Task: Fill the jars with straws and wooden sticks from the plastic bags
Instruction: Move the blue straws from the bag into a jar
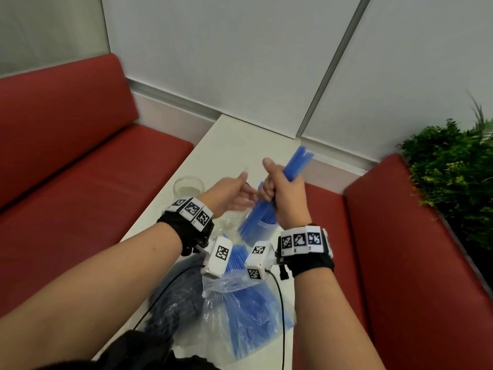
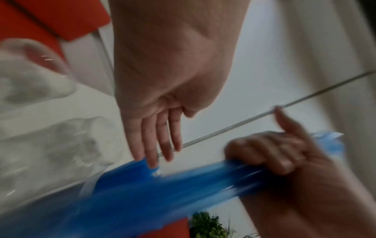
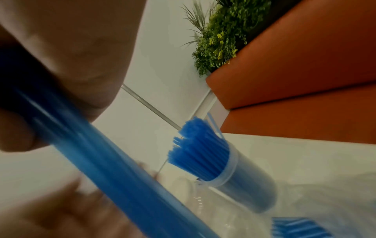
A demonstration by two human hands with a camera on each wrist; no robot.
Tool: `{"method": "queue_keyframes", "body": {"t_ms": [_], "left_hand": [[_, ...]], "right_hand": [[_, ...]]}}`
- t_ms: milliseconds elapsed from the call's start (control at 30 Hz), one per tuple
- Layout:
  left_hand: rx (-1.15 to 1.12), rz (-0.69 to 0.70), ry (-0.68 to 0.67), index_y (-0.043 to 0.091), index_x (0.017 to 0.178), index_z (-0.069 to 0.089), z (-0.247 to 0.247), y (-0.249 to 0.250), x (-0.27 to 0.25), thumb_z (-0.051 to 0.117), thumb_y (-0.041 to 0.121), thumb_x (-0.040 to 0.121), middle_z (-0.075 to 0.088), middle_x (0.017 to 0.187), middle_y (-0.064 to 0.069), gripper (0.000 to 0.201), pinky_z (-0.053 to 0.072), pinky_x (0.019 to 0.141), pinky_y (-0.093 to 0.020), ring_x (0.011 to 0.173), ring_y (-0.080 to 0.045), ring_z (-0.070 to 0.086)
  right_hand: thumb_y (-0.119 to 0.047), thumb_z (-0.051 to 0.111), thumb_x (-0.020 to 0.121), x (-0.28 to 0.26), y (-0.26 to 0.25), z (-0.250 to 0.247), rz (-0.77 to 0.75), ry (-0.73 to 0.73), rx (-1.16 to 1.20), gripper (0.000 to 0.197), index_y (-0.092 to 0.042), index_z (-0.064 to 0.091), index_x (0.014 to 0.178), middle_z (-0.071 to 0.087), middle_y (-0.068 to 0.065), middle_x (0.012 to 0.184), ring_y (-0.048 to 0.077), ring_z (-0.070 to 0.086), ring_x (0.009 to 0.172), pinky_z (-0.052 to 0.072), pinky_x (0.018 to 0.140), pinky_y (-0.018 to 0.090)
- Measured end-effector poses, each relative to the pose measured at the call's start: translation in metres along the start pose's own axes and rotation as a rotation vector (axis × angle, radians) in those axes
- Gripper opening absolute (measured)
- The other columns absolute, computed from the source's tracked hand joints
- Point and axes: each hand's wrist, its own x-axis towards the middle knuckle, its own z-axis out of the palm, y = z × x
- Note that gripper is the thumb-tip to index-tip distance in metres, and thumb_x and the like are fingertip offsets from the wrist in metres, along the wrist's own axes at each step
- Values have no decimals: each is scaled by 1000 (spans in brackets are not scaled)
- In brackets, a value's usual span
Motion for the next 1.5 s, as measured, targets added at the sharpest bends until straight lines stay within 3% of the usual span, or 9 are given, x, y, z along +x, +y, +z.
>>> {"method": "queue_keyframes", "body": {"t_ms": [200, 400, 600, 767, 867, 1033, 1167, 1333, 1500], "left_hand": [[-565, -339, -196, -8, 91, 70, 13, -42, 0, 40, 53, 100, 70, 89, -22, 69, 61, 72, -36, 77, -31, 72], [-505, -389, -209, 2, 74, 76, 16, -50, 5, 53, 27, 96, 68, 70, -9, 40, 57, 47, -25, 56, -20, 68], [-654, -434, -252, 9, 80, 63, 14, -56, 19, 53, 24, 95, 57, 64, -3, 23, 26, 26, -15, 38, -7, 42], [-633, -407, -198, 14, 92, 55, 8, -61, 28, 53, 25, 99, 44, 57, 0, 13, 18, 25, -15, 33, -5, 30], [-580, -378, -116, 14, 93, 54, -2, -66, 36, 50, 25, 101, 39, 61, 0, 14, 18, 26, -14, 34, -5, 28], [-527, -299, -45, 7, 96, 53, -12, -76, 48, 49, 20, 101, 50, 64, -5, 15, 28, 31, -14, 41, -7, 39], [-205, -205, -23, -1, 103, 62, -6, -97, 56, 46, 17, 103, 69, 95, -19, 24, 60, 68, -31, 77, -26, 69], [907, 75, -228, 5, 119, 68, -4, -127, 55, 49, -1, 93, 66, 121, -9, 32, 47, 97, -28, 111, -23, 62], [1653, 163, -555, 6, 141, 45, 11, -149, 50, 58, 5, 93, 41, 149, -12, 50, 38, 108, -42, 138, -29, 38]], "right_hand": [[-22, 73, 91, 0, -25, 6, -71, -58, 116, 49, -16, 37, 58, 32, 2, 49, 20, 32, 45, 37, 55, 33], [-19, 72, 91, 1, -20, 0, -76, -62, 108, 50, -19, 37, 56, 33, 1, 52, 19, 34, 47, 37, 53, 32], [-21, 71, 94, 5, -13, -1, -35, -94, -3, 46, -17, 42, 59, 38, 4, 53, 19, 44, 50, 46, 58, 30], [-29, 75, 90, 17, -24, -18, -7, -240, -274, 35, -9, 58, 67, 63, 15, 72, 26, 68, 81, 57, 80, 37], [-34, 77, 86, 33, -42, -35, 46, -299, -477, 28, -7, 72, 86, 76, 9, 91, 17, 73, 91, 61, 76, 28], [-31, 80, 84, 53, -60, -56, 312, -442, -632, 19, -14, 79, 94, 78, 13, 97, 31, 76, 91, 62, 77, 31], [-18, 78, 85, 62, -53, -61, 284, -301, -665, 11, -7, 78, 87, 77, 14, 89, 32, 77, 85, 63, 76, 33], [-15, 75, 88, 71, -40, -68, 247, -138, -817, 11, -5, 74, 91, 77, 14, 84, 21, 77, 71, 58, 60, 20], [-21, 71, 92, 79, -23, -71, 210, -92, -950, 12, -9, 73, 94, 77, 12, 87, 19, 76, 74, 63, 76, 32]]}}
